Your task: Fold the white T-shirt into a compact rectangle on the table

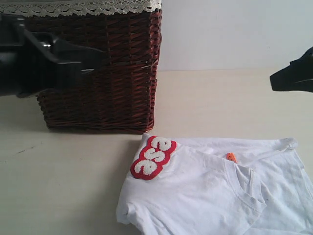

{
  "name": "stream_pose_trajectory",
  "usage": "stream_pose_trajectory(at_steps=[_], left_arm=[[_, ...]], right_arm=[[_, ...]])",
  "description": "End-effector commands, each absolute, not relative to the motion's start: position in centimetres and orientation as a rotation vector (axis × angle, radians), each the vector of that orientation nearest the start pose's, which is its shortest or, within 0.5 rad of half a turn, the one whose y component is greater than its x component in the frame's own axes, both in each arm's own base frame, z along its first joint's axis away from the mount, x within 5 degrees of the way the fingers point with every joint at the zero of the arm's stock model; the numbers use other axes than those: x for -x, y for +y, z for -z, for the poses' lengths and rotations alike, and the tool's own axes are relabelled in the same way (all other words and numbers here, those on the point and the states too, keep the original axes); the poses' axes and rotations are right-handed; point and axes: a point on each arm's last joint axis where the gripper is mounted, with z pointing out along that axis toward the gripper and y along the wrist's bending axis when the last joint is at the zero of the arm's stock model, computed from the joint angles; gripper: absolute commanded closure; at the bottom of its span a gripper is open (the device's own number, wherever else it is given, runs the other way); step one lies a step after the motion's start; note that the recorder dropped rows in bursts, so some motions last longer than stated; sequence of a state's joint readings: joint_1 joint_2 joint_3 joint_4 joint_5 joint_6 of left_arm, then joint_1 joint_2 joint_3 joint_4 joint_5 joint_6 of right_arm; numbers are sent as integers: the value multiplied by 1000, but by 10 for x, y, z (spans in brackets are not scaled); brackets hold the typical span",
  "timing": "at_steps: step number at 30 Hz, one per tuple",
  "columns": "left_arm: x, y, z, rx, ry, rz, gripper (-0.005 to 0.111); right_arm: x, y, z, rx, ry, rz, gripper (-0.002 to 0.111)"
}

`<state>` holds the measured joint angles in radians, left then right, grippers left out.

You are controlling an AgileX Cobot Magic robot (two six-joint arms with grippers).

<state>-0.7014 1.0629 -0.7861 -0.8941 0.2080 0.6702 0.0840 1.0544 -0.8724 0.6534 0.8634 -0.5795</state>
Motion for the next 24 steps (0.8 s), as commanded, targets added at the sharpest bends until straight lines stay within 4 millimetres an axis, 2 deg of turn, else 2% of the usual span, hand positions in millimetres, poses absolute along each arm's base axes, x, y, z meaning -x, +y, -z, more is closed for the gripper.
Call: stream_pose_trajectory(at_steps=[1, 6, 10, 12, 17, 24], left_arm=[[-135, -130, -341, -596, 1748, 733, 107], [-95, -97, -332, -582, 1640, 746, 107], [-73, -81, -326, -582, 1580, 770, 107], [-68, -77, -325, -586, 1562, 779, 107], [-56, -75, -324, -651, 1557, 822, 107], [-55, -75, -323, -659, 1561, 826, 107]], right_arm=[[-170, 55, -349, 467, 2165, -501, 108], [-128, 50, -363, 420, 1973, -461, 108], [-93, 44, -372, 395, 1810, -414, 108], [-81, 43, -374, 393, 1764, -403, 108], [-60, 40, -375, 381, 1670, -374, 108], [-48, 38, -378, 376, 1621, -367, 108]])
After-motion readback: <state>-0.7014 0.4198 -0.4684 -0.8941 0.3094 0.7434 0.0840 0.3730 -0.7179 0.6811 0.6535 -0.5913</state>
